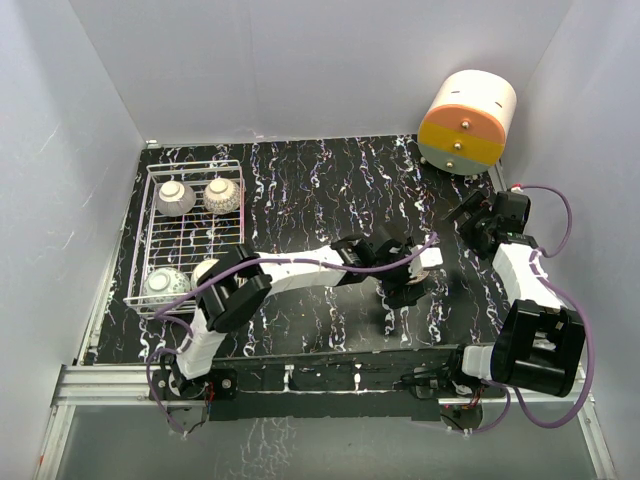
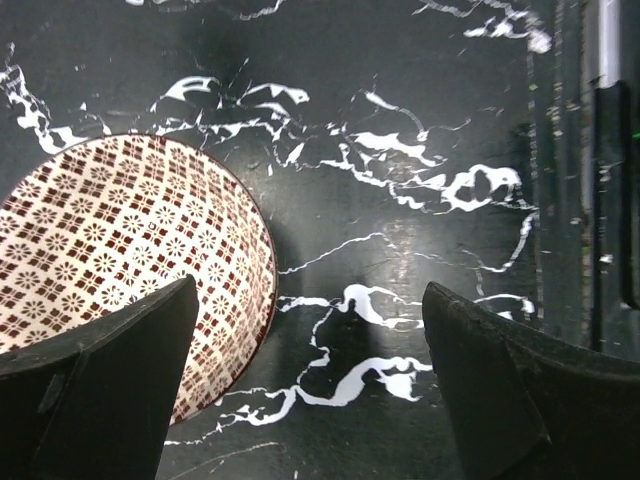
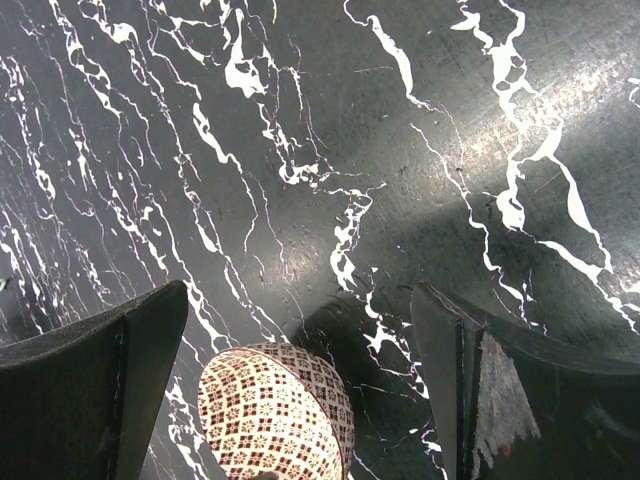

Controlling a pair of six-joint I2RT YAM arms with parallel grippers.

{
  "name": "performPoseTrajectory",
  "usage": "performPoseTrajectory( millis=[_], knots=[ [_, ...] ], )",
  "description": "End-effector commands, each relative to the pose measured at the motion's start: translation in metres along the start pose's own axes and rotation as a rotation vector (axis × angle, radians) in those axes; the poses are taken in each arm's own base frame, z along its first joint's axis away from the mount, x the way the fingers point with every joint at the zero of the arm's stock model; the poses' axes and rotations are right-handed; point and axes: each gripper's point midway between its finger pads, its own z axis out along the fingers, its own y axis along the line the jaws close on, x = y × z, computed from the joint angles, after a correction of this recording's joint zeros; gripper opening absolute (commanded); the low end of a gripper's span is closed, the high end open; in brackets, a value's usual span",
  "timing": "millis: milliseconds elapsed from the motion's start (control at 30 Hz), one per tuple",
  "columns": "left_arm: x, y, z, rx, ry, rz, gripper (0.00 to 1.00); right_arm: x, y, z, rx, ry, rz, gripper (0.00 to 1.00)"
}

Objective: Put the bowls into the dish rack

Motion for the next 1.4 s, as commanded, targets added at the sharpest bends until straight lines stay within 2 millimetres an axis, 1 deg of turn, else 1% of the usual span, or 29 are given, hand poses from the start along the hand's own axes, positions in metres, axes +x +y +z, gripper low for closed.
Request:
performPoseTrajectory(
  millis=[0, 167, 367, 433, 633, 867, 1033, 1100, 1233, 1300, 1367],
  knots=[
    [-0.017, 0.013, 0.008, -0.044, -0.043, 0.044, 0.91, -0.011, 0.008, 0.0, -0.056, -0.046, -0.008, 0.98],
    [-0.012, 0.023, 0.021, -0.081, -0.053, 0.045, 0.9, -0.006, 0.005, 0.003, -0.06, -0.032, -0.003, 0.98],
    [0.003, 0.02, 0.035, -0.054, -0.031, 0.021, 0.83, -0.003, 0.001, 0.006, -0.059, -0.026, 0.005, 0.99],
    [0.007, 0.022, 0.037, -0.064, -0.033, 0.015, 0.8, -0.003, -0.001, 0.007, -0.056, -0.025, 0.009, 0.98],
    [0.036, 0.026, 0.045, -0.099, 0.006, -0.013, 0.7, -0.003, -0.003, 0.007, -0.051, -0.026, 0.012, 0.98],
    [0.052, 0.039, 0.052, -0.179, 0.015, -0.05, 0.58, -0.002, -0.006, 0.007, -0.044, -0.028, 0.02, 0.98],
    [0.065, 0.044, 0.055, -0.205, 0.042, -0.067, 0.4, -0.003, -0.008, 0.006, -0.037, -0.034, 0.028, 0.98],
    [0.067, 0.045, 0.053, -0.212, 0.043, -0.075, 0.36, -0.002, -0.009, 0.006, -0.036, -0.033, 0.029, 0.98],
    [0.07, 0.047, 0.052, -0.231, 0.046, -0.087, 0.14, -0.003, -0.01, 0.005, -0.034, -0.035, 0.033, 0.98],
    [0.074, 0.049, 0.052, -0.241, 0.063, -0.094, 0.0, -0.002, -0.011, 0.005, -0.034, -0.034, 0.033, 0.98],
    [0.08, 0.048, 0.052, -0.242, 0.077, -0.099, 0.0, -0.003, -0.011, 0.005, -0.032, -0.036, 0.034, 0.98]
  ],
)
